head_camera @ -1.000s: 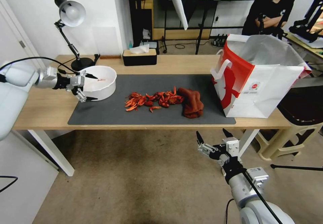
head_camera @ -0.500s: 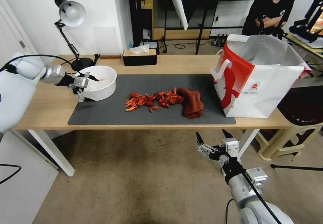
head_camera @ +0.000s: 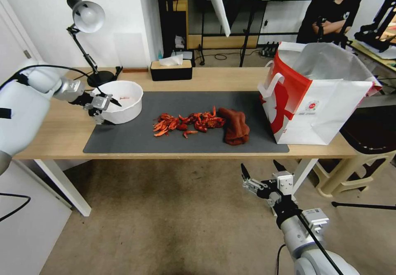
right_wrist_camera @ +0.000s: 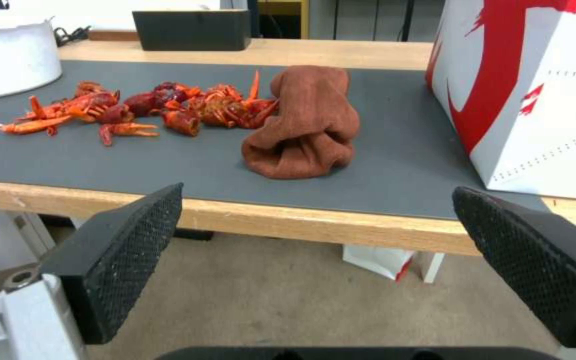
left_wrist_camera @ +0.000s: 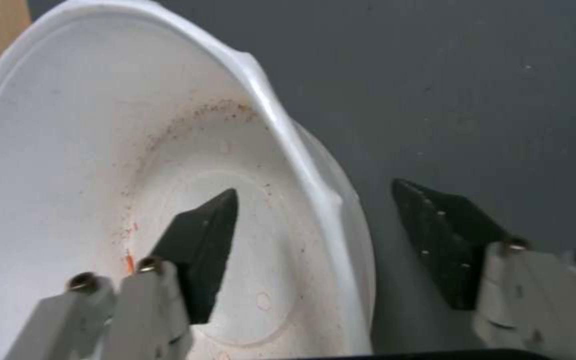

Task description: Sweep shrimp from table into container with towel, then put container into takeout bag.

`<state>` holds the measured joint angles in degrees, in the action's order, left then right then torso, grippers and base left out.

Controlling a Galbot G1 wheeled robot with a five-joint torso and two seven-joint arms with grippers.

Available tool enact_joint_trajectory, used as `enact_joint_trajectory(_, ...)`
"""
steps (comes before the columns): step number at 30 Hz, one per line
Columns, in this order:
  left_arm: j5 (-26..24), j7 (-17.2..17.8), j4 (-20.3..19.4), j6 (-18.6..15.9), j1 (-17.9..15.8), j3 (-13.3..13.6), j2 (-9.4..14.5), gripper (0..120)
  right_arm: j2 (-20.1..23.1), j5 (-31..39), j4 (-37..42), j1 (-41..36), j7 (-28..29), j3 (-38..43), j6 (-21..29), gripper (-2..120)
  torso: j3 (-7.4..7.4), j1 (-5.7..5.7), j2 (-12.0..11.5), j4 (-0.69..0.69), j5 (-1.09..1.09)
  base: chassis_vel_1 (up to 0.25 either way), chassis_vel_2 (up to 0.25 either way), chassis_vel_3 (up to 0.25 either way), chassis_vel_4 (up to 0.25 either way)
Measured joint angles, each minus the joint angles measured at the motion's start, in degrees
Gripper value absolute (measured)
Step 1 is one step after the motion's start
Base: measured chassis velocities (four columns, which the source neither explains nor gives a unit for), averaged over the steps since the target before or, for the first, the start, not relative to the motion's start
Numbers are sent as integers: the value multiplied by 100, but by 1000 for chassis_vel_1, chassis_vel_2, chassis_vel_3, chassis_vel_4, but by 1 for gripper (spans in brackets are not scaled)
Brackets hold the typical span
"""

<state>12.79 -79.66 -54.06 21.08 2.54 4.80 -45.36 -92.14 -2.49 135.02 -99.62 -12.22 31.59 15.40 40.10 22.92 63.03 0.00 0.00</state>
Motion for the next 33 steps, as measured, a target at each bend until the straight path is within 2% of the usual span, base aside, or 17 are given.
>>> enact_joint_trajectory(1,19,-17,15,9,-9,9,-9,60,0,-1,5,-2,1,-1,-1,100,0,0,1,0,0,0,0,0,0)
enact_joint_trajectory(2,19,-17,15,9,-9,9,-9,60,0,-1,5,-2,1,-1,-1,100,0,0,1,0,0,0,0,0,0)
enact_joint_trajectory(5,69,-132,73,39,-65,67,-36,42,0,-5,20,-13,3,-2,-2,100,0,0,1,0,0,0,0,0,0)
enact_joint_trajectory(8,90,-181,77,56,-82,88,-44,35,0,-9,22,-14,3,-2,-2,100,0,0,1,0,0,0,0,0,0)
enact_joint_trajectory(9,136,-245,70,70,-88,114,-55,25,0,-26,22,-18,6,-9,-6,100,0,0,1,0,0,0,0,0,0)
enact_joint_trajectory(10,136,-245,70,70,-88,114,-55,25,0,-26,22,-18,6,-9,-6,100,0,0,1,0,0,0,0,0,0)
enact_joint_trajectory(14,165,-393,66,71,-118,126,-115,7,0,-59,7,-36,18,-31,-24,100,0,0,1,0,0,0,0,0,0)
enact_joint_trajectory(15,165,-393,66,71,-118,126,-115,7,0,-59,7,-36,18,-31,-24,100,0,0,1,0,0,0,0,0,0)
enact_joint_trajectory(17,161,-436,98,71,-132,133,-122,0,0,-59,6,-32,27,-31,-24,100,0,0,1,0,0,0,0,0,0)
enact_joint_trajectory(23,43,-478,188,139,-116,97,-91,0,0,-61,-5,-22,32,-35,-24,100,0,0,0,-1,0,0,0,0,0)
enact_joint_trajectory(27,-74,-476,35,197,-28,30,18,0,0,-61,-7,-20,32,-31,-24,100,0,0,0,0,0,0,0,0,0)
enact_joint_trajectory(29,-235,-478,-390,226,184,-92,225,0,0,-60,-19,-22,33,-31,-24,100,0,0,0,0,0,0,0,0,0)
enact_joint_trajectory(30,-235,-478,-390,226,184,-92,225,0,0,-60,-19,-22,33,-31,-24,100,0,0,0,0,0,0,0,0,0)
enact_joint_trajectory(33,-476,-488,-1059,259,517,-263,549,0,0,-60,-27,-19,33,-35,-24,100,0,0,0,-1,-1,0,0,0,0)
